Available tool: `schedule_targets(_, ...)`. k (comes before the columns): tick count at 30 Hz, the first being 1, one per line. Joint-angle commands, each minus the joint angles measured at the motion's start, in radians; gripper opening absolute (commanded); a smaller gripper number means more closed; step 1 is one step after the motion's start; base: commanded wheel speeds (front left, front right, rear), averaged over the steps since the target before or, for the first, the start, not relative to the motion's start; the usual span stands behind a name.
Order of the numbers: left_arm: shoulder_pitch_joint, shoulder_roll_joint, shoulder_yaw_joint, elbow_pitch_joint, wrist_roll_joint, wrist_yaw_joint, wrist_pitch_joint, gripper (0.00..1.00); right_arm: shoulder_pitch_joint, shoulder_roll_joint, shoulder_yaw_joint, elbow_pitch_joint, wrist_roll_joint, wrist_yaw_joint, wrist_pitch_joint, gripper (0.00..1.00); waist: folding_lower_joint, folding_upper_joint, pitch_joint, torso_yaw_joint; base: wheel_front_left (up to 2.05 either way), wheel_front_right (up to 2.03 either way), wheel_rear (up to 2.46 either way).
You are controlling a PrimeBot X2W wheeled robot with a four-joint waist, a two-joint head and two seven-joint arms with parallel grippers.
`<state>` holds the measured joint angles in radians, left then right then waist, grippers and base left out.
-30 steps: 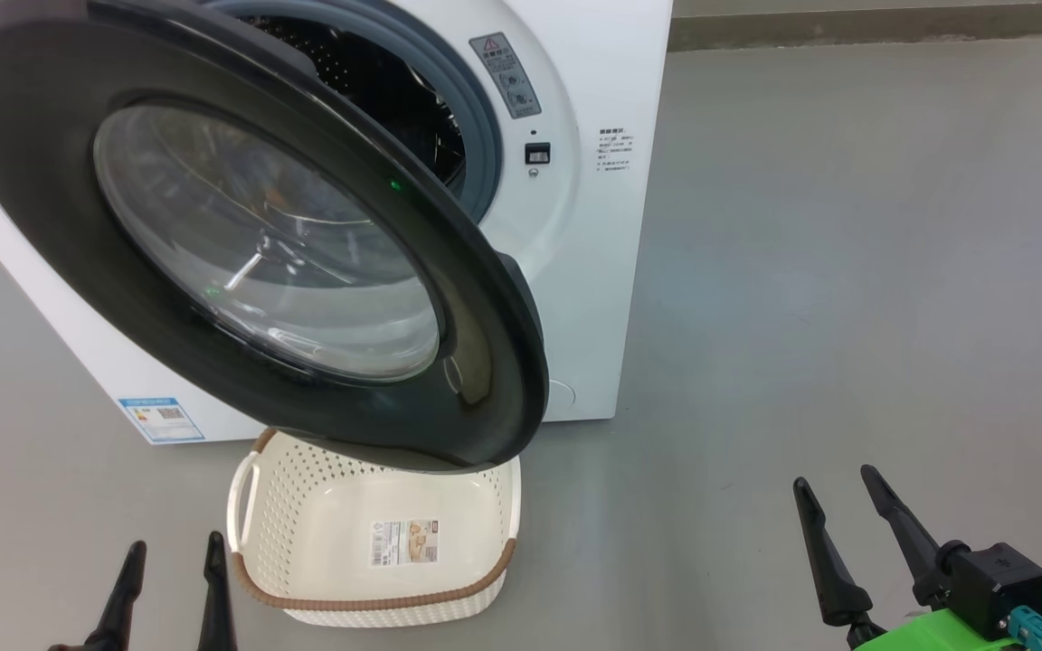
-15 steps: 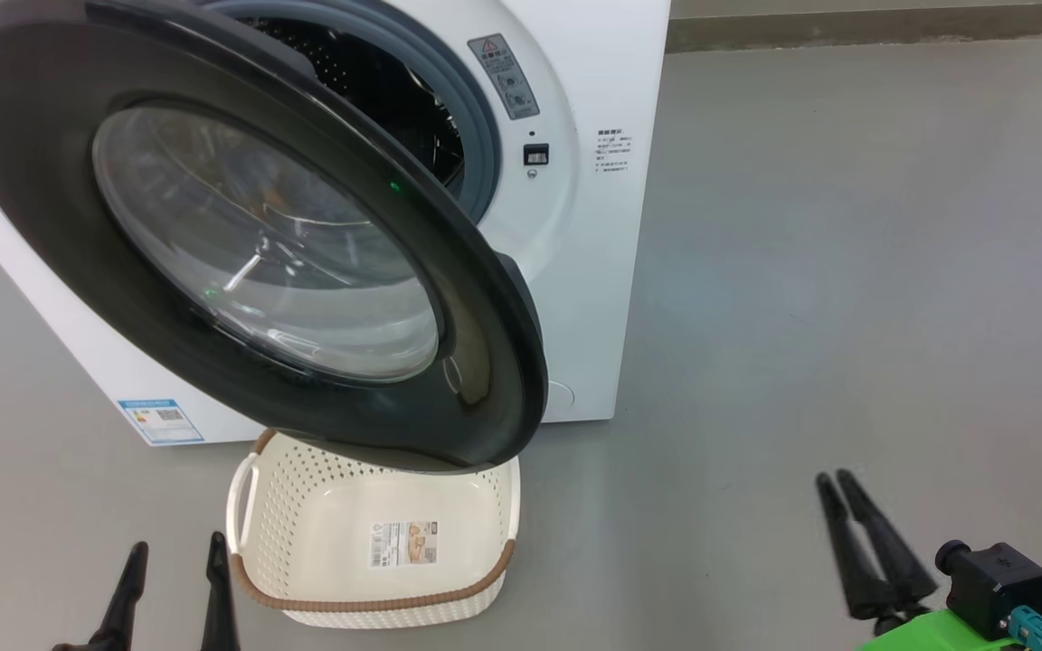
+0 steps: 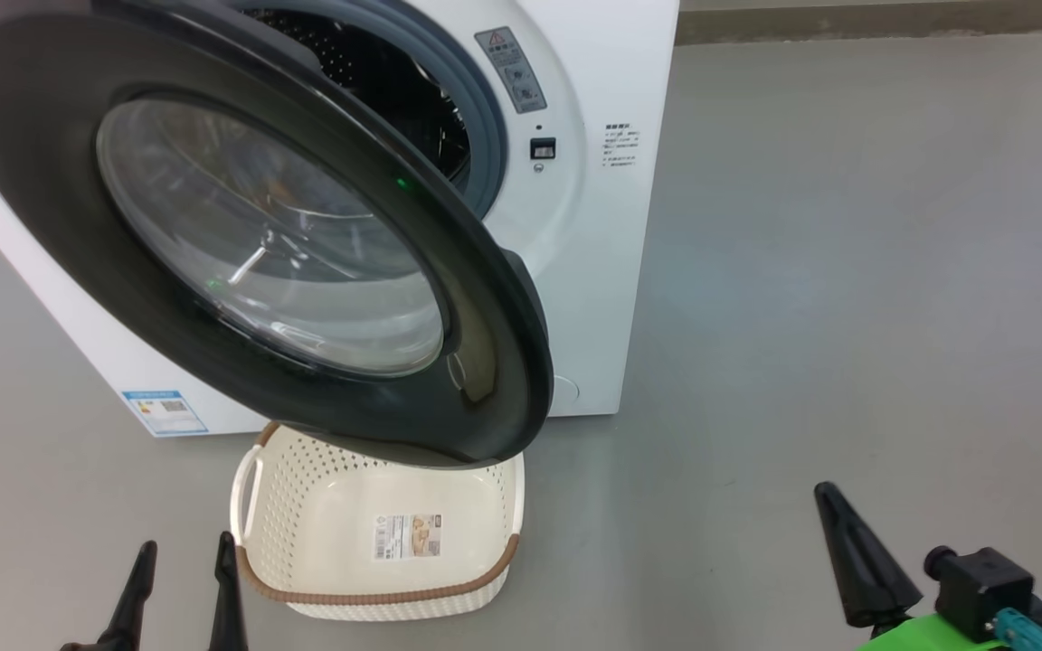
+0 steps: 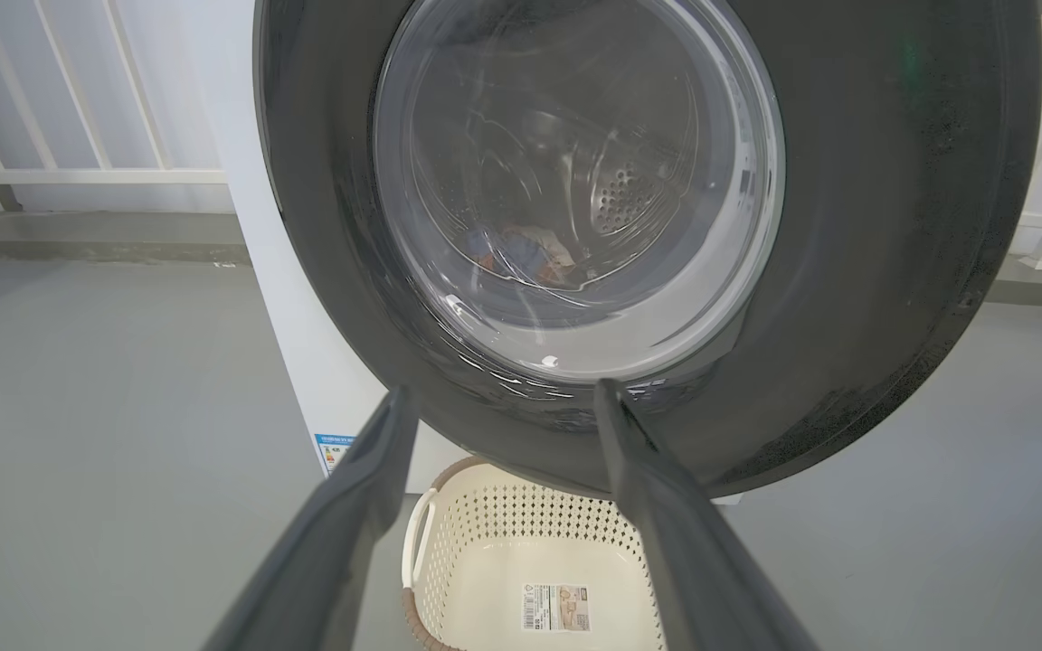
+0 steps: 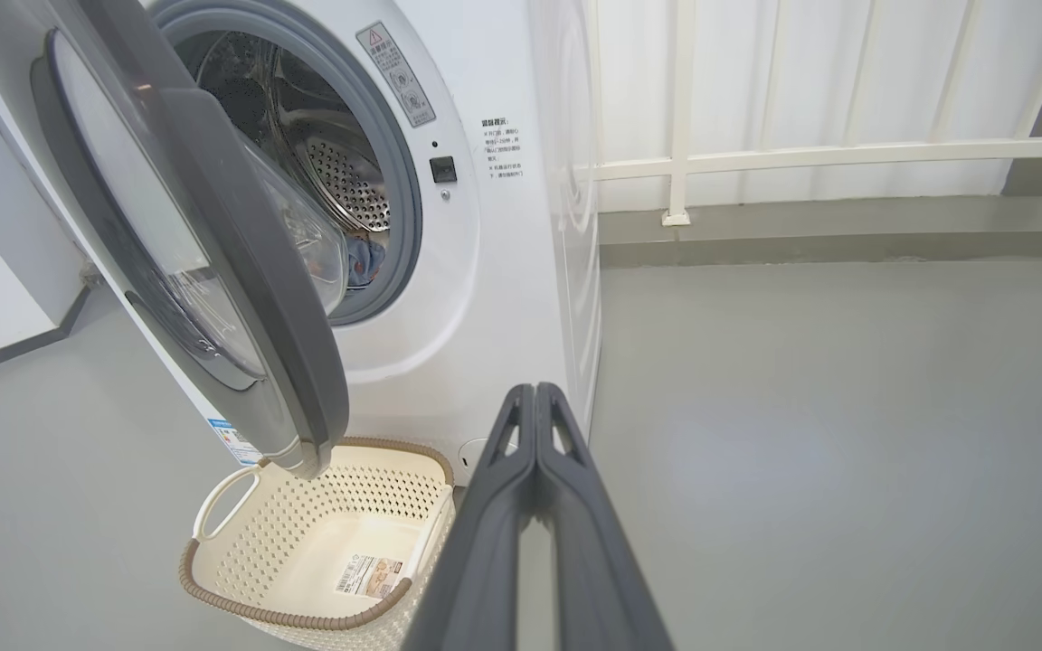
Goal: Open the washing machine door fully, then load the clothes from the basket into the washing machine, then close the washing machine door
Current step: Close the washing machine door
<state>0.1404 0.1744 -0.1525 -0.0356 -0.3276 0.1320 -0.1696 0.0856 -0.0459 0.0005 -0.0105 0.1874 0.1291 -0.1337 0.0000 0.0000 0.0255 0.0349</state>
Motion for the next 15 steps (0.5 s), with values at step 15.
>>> schedule_targets(15,-0.07,0.005,0.009,-0.017,-0.005,0.004,-0.018,1.0,-0.313,-0.004,0.075,0.296,0.012,0.002,-0.076,0.0,0.0,0.0,0.051,0.055,0.0,0.0,0.0)
